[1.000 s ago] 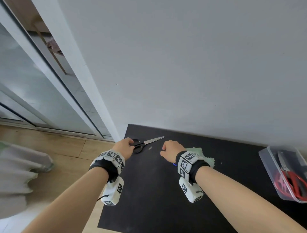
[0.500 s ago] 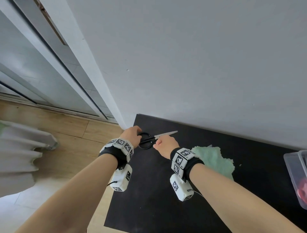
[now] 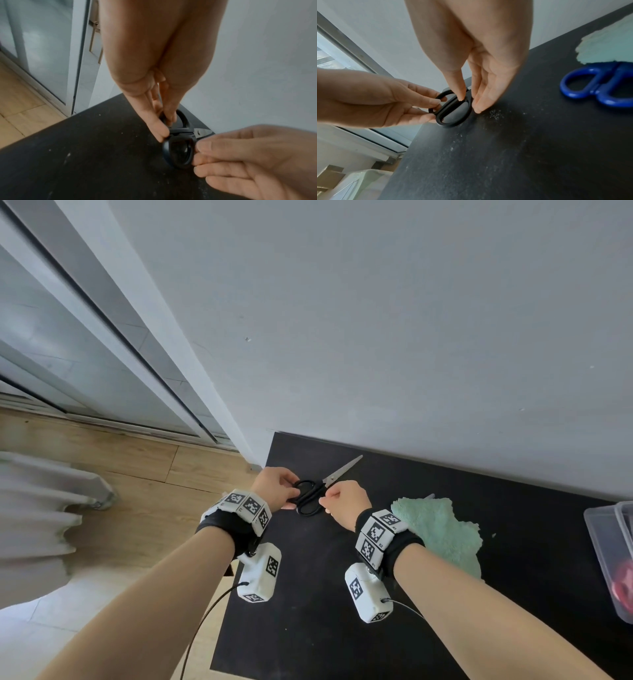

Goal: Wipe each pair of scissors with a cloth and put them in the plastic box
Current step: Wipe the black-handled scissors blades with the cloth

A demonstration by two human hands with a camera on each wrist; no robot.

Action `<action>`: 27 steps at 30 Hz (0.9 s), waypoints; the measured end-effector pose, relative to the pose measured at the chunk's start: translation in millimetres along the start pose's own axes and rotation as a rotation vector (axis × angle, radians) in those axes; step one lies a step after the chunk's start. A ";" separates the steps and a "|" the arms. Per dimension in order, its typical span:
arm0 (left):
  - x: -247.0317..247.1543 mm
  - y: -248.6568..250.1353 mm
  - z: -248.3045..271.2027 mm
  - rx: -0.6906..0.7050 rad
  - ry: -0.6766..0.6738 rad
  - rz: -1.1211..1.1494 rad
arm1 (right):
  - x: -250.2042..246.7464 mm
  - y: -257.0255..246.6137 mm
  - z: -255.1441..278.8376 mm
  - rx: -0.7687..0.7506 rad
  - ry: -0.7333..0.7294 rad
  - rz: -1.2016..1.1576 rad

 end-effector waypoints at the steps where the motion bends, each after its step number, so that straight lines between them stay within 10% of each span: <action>1: 3.4 1.2 3.6 0.000 -0.024 0.046 | -3.6 2.1 2.1 -0.016 0.013 -0.034; 27: 100.6 99.8 120.0 0.194 -0.259 0.197 | -127.9 42.0 115.4 -0.357 -0.042 -0.496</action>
Point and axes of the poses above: each hand's wrist, its own z-axis away from the middle knuckle, its own x-axis out of the palm, y = z × x, the point moved 10 cm from there along -z, towards the middle knuckle, and after that the axes turned 3 degrees about x, right-handed, at the moved point
